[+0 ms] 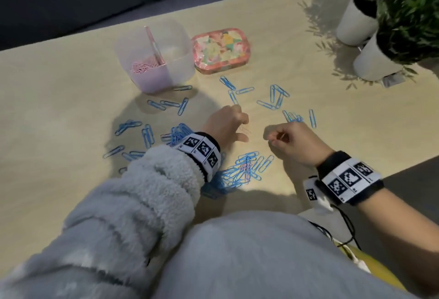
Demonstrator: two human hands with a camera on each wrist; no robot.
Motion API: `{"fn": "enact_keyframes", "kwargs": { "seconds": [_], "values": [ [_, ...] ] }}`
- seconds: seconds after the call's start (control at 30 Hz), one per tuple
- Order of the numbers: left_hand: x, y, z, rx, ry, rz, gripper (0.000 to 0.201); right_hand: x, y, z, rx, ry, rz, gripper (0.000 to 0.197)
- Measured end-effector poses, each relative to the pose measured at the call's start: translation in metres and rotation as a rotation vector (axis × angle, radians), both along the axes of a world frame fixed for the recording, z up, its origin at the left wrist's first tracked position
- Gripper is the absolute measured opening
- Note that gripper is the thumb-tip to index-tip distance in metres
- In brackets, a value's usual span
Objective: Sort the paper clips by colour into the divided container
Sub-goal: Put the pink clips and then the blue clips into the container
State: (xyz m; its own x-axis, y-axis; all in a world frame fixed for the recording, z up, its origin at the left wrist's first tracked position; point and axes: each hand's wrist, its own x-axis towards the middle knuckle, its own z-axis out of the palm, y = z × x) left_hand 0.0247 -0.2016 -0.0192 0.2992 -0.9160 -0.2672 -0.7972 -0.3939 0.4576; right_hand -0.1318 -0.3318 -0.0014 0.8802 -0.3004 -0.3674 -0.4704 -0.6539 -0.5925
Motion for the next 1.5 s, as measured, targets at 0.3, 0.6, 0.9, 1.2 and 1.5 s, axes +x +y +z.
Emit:
{"fn": "enact_keyframes", "kwargs": {
  "seconds": [0.3,0.6,0.9,1.2,1.5],
  "values": [
    [-0.011,0.003,0.0,0.082,-0.166,-0.017,0.023,-0.006,0.043,-0.021,-0.097,-0.114,0.39,0.025],
    [0.004,0.025,-0.004,-0.031,-0.039,0.124,0.021,0.004,-0.008,-0.001,0.034,-0.091,-0.023,0.009],
    [0.017,0.027,0.013,-0.039,0.737,0.632,0.028,0.002,-0.025,0.008,0.219,-0.067,-0.231,0.019],
    [0.018,0.037,0.005,0.043,0.379,0.45,0.028,0.011,0.001,0.002,-0.347,0.023,-0.126,0.01],
    [-0.003,0.044,0.003,0.085,-0.077,0.288,0.019,0.021,0.018,-0.01,-0.123,-0.025,-0.044,0.015]
  ]
}}
